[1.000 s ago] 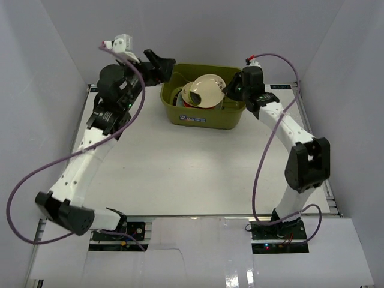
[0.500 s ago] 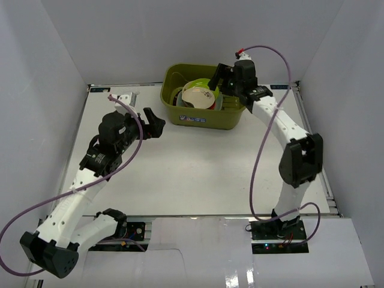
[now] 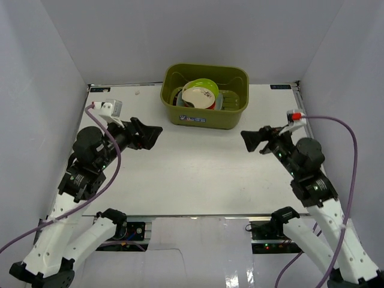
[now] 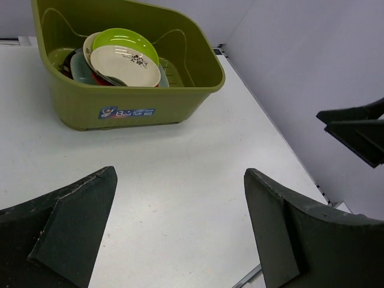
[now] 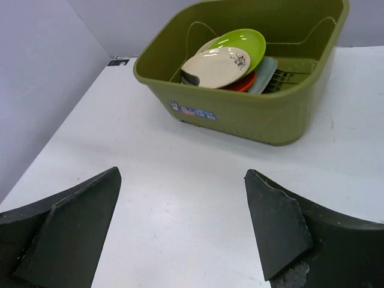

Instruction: Place the plates into the plastic bin on the countertop

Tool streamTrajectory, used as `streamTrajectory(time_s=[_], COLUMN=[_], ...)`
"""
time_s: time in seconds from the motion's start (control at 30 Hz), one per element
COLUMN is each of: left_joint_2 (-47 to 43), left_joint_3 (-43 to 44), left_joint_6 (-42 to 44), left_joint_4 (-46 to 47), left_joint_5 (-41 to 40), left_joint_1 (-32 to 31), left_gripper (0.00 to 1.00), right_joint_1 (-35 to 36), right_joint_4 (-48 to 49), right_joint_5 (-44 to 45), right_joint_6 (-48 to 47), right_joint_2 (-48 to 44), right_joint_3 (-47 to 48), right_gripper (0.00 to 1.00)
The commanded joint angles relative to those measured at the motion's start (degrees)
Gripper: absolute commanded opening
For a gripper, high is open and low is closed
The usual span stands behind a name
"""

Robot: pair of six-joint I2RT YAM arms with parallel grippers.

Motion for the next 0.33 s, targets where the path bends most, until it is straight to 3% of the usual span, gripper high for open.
streamTrajectory(time_s=[0.0, 0.2, 0.3], left_joint_2=[-5.15, -10.96, -11.32], left_joint_3=[-0.41, -4.19, -3.58], left_joint_6=[-0.27, -1.58, -2.64], left_joint_4=[-3.49, -5.61, -6.66], left_joint_5=[-1.45, -4.88, -5.15], left_joint_1=[0.17, 0.17, 0.25], left_gripper=[0.98, 0.98, 0.98], right_joint_1=[0.11, 0.11, 0.11], right_joint_4=[-6.31, -3.69, -2.19], right_joint_5=[0.61, 1.32, 1.32], right_joint_6=[-3.26, -1.68, -1.15], right_joint_2=[-12.70, -27.59, -27.70], right_joint_3=[-5.60, -14.24, -13.19], right_gripper=[0.90, 0.90, 0.90])
